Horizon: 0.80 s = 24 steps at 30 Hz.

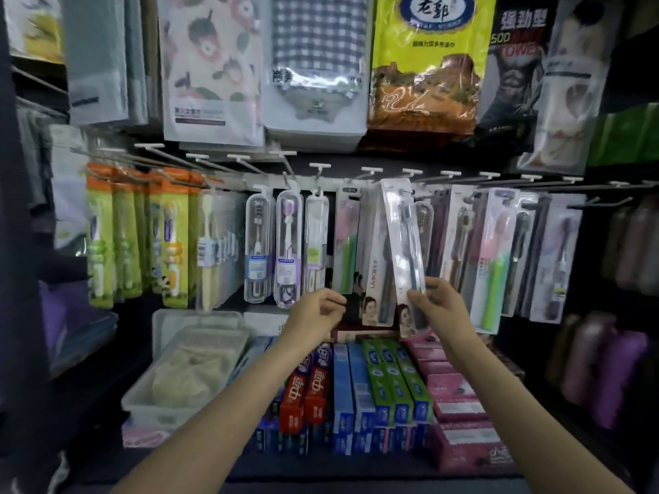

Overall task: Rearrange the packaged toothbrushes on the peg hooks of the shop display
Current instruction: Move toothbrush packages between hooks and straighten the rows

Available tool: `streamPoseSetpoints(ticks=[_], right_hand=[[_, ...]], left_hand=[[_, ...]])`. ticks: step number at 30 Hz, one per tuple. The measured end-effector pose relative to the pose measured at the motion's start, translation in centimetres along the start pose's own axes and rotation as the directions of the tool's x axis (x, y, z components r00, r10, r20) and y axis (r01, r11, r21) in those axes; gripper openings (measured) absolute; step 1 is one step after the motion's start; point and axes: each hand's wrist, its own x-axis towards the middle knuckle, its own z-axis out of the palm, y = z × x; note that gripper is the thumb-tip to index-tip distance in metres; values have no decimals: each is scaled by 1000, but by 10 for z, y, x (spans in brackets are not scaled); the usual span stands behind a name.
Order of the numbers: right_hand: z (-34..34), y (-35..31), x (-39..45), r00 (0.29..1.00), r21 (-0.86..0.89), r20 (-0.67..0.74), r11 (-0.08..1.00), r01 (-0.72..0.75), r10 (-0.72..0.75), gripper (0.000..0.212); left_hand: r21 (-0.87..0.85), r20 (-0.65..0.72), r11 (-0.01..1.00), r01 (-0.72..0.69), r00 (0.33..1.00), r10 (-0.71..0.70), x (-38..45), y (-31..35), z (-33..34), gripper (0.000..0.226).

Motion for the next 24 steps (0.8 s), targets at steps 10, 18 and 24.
streamPoseSetpoints(ticks=[10,18,24], right_hand=[[20,-31,-24,863,-372,-265,871,320,-430,48],[135,-36,-5,878,-335,11,825,455,-479,32],[163,-29,79,960,-146,-257,986,77,-113,34]], left_hand=[[145,-51,986,-87,994,95,-4,-1,-10,23],[469,-143,851,-235,931,336,-4,-25,-62,36],[722,-64,611,-324,848,525,24,-41,-83,45]])
